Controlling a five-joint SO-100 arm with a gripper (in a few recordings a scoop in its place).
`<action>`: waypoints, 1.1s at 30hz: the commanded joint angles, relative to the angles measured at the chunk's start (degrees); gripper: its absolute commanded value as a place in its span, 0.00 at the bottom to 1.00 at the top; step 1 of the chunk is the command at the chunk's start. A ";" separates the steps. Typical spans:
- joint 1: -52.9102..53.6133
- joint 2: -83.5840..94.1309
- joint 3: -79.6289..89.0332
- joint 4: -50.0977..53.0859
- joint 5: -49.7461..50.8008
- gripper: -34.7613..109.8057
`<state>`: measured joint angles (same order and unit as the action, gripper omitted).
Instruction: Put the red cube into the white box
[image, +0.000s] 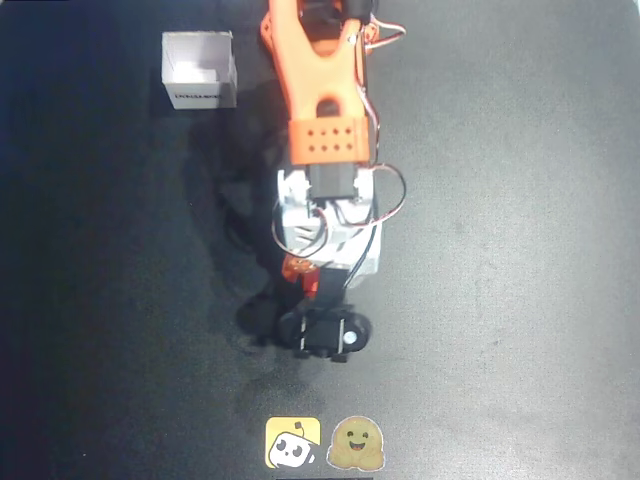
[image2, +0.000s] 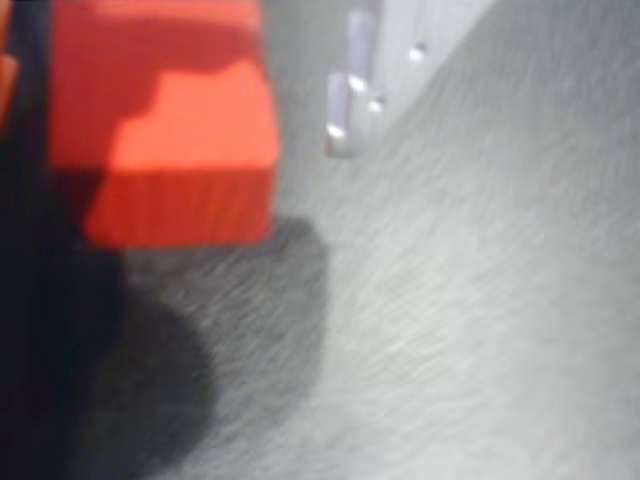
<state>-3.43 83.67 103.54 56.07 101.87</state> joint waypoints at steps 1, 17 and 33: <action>0.53 -0.18 -0.70 -1.93 0.35 0.39; 5.36 0.88 -3.43 5.98 2.20 0.24; 42.63 20.13 -24.17 47.20 3.87 0.24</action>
<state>34.54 97.38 80.51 97.73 105.21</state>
